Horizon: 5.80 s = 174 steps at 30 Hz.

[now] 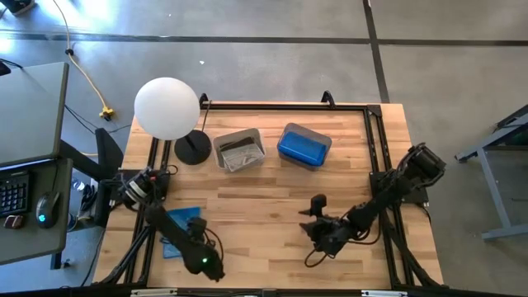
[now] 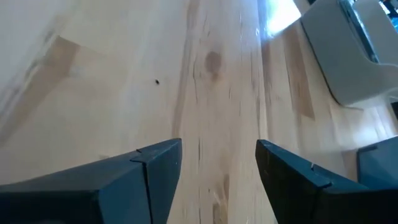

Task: Pick & place jewel cases by type
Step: Put the blue CD case into the black bin

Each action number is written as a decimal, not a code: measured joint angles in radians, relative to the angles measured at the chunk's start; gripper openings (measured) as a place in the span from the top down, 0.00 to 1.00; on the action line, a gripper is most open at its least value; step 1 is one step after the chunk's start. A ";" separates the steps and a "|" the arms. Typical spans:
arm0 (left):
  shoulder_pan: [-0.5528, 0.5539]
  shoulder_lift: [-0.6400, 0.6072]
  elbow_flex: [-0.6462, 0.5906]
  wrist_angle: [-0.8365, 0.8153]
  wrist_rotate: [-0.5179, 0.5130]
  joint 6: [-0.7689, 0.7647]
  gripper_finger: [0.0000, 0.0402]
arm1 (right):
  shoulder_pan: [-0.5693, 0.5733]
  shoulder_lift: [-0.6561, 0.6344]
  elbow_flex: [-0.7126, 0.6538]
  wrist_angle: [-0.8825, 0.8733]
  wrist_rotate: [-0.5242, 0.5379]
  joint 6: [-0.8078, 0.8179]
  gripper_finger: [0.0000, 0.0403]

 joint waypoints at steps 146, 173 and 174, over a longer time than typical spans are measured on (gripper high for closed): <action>0.280 -0.047 -0.170 1.226 -0.420 0.346 0.66 | -0.083 0.228 0.194 -0.113 0.051 -0.606 0.56; 0.297 -0.053 -0.185 1.158 -0.664 0.390 0.66 | -0.096 0.150 0.190 -0.212 -0.236 -0.444 0.61; 0.298 -0.059 -0.186 1.141 -0.703 0.392 0.66 | -0.091 0.147 0.190 -0.225 -0.239 -0.430 0.61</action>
